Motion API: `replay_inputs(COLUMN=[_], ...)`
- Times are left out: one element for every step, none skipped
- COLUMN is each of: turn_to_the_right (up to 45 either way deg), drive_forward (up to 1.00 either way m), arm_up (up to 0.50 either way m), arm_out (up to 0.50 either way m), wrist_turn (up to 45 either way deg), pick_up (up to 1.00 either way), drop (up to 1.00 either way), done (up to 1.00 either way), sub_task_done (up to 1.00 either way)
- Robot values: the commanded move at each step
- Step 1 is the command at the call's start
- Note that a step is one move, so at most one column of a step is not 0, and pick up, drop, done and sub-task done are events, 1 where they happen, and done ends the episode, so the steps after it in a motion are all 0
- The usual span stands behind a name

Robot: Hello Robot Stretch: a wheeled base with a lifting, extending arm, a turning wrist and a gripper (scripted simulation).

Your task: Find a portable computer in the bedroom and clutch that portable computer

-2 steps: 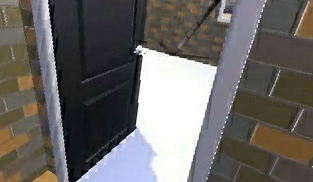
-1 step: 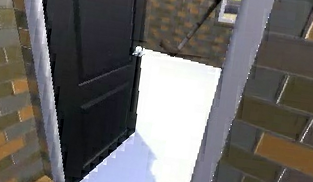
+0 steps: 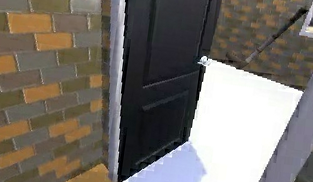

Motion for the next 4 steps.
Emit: replay_inputs(turn_to_the_right=[0.0,-42.0,0.0,39.0], drive_forward=[0.20,0.00,0.15,0.00], arm_up=[0.00,0.00,0.00,0.00], arm_out=[0.00,0.00,0.00,0.00], wrist_turn=[0.0,0.0,0.0,0.0], pick_up=[0.00,0.00,0.00,0.00], drop=[0.00,0.00,0.00,0.00], done=[0.00,0.00,0.00,0.00], sub_task_done=[0.00,0.00,0.00,0.00])
